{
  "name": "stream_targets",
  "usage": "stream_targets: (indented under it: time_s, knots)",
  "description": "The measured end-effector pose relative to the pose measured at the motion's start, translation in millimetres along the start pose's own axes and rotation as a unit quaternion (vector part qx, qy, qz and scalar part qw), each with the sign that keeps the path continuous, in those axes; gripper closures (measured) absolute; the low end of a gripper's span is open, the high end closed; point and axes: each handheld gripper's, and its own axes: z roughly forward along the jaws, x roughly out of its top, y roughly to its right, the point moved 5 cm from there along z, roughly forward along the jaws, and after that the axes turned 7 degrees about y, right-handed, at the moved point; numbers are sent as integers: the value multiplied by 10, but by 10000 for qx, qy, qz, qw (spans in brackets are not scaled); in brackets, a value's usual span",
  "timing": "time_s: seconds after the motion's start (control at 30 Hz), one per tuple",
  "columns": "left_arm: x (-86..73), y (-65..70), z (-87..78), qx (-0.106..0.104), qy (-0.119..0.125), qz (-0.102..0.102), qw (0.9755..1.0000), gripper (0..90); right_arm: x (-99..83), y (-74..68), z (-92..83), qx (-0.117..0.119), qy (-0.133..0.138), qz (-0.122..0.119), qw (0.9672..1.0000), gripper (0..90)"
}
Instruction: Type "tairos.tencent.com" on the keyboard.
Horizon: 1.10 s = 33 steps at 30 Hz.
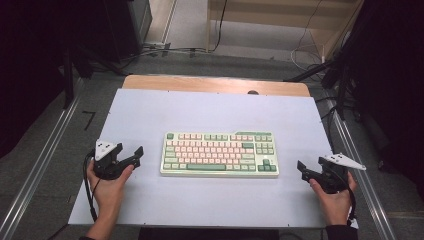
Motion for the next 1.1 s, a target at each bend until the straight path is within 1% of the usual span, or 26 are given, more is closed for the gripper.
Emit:
stream_targets:
  time_s: [0.03,0.1,0.17,0.2,0.33,0.4,0.5,0.53,0.57,0.7,0.8,0.87,0.97,1.0,1.03,1.07,1.1]
  knots:
    - [2,13,-2,-70,0,0,10000,261,0,-5,1,31,1,14,10000,175]
    - [4,21,-5,-76,5,-17,10000,266,3,-10,0,44,9,17,10000,179]
    - [13,29,-15,-88,41,5,10000,302,13,-21,-12,53,45,-40,10000,198]
    - [18,32,-21,-103,63,-8,9999,302,13,-21,-12,53,45,-40,10000,198]
    - [32,50,-28,-73,113,-29,9999,381,32,-57,-22,76,106,-106,9999,205]
    - [53,83,-40,-27,176,40,9998,407,44,-93,-19,74,131,-170,9997,214]
    - [59,108,-42,-41,214,78,9997,454,55,-132,-18,108,159,-200,9996,226]
    - [62,128,-44,-94,228,79,9997,479,58,-143,-16,123,170,-193,9996,239]
    - [62,128,-44,-94,228,79,9997,493,62,-151,-15,130,186,-205,9995,254]
    - [67,152,-36,-108,258,133,9995,496,86,-192,-1,145,222,-207,9994,269]
    - [61,173,-18,-135,206,126,9996,497,102,-244,25,181,216,-255,9993,285]
    - [63,203,-3,-138,154,186,9996,513,117,-286,44,204,224,-289,9991,300]
    - [69,236,5,-172,148,237,9995,553,146,-354,73,297,260,-359,9986,338]
    - [73,255,11,-206,162,258,9993,553,146,-354,73,297,260,-359,9986,338]
    - [79,301,19,-304,154,296,9990,597,163,-411,97,416,277,-390,9980,381]
    - [82,323,19,-332,149,335,9988,631,168,-444,110,492,252,-376,9978,392]
    - [82,323,19,-332,149,335,9988,665,172,-476,126,587,234,-381,9973,425]
